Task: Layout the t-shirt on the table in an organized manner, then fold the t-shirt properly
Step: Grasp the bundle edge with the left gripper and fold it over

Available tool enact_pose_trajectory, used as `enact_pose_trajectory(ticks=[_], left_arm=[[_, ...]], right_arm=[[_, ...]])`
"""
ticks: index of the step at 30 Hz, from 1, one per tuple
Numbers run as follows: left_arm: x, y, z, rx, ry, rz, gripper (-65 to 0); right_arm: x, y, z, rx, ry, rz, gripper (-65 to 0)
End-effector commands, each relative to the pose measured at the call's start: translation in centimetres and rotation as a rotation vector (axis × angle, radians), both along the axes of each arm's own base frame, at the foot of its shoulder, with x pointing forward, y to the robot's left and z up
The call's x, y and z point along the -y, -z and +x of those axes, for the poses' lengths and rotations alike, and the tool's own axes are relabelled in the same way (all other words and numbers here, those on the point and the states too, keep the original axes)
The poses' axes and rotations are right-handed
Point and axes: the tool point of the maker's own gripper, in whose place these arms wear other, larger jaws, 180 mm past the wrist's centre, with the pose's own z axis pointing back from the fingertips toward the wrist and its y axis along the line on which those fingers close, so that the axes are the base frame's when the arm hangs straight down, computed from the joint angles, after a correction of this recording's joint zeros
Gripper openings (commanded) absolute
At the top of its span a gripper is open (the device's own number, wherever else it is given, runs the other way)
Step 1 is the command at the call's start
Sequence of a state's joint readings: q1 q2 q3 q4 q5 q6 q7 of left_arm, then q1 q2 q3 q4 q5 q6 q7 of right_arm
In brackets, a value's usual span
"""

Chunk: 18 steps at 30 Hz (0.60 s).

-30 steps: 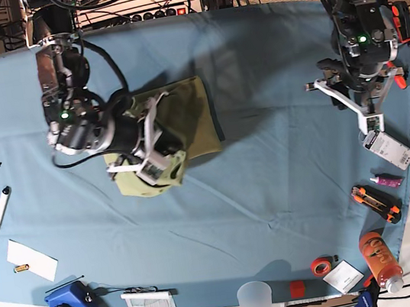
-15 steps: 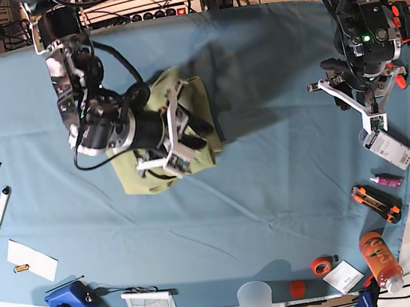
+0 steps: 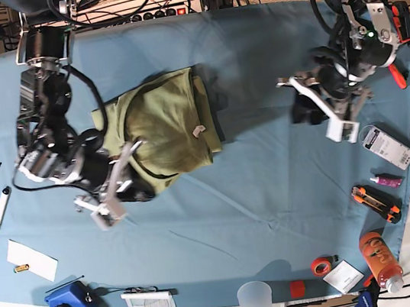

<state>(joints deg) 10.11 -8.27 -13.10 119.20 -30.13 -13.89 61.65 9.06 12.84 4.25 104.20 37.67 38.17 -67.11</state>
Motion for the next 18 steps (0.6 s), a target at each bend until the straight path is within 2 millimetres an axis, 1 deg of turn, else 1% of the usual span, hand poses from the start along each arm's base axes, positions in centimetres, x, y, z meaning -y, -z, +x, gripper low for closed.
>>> enact_pose_trajectory(ticks=[1, 2, 5, 8, 11, 14, 16, 18], left_arm=[[1.3, -1.2, 0.2, 0.045, 0.045, -0.023, -46.1], [2.4, -1.1, 0.0, 0.046, 0.082, -0.028, -46.1], [5.9, -1.2, -0.9, 0.053, 0.195, -0.052, -46.1], [9.2, -1.2, -1.9, 0.063, 0.289, -0.058, -46.1], [11.4, -1.0, -2.8, 0.08, 0.36, -0.024, -46.1], [13.5, -1.5, -3.3, 0.119, 0.406, -0.03, -46.1], [14.7, -1.9, -3.4, 0.137, 0.429, -0.037, -46.1], [15.7, -2.5, -3.2, 0.148, 0.423, -0.049, -46.1]], right_arm=[[0.3, -0.8, 0.7, 0.025, 0.011, 0.027, -65.0], [0.7, 0.0, 0.8, -0.004, 0.021, 0.038, -65.0], [0.6, 2.6, 0.8, -0.08, 0.012, 0.101, -65.0], [0.9, 4.7, 1.3, -0.13, 0.048, 0.17, -65.0], [1.0, 6.9, 2.0, -0.199, 0.079, 0.207, -65.0], [0.6, 9.0, 2.5, -0.274, 0.1, 0.236, -65.0], [0.3, 9.9, 2.6, -0.311, 0.107, 0.257, -65.0], [-0.1, 10.2, 2.6, -0.323, 0.105, 0.264, -65.0]])
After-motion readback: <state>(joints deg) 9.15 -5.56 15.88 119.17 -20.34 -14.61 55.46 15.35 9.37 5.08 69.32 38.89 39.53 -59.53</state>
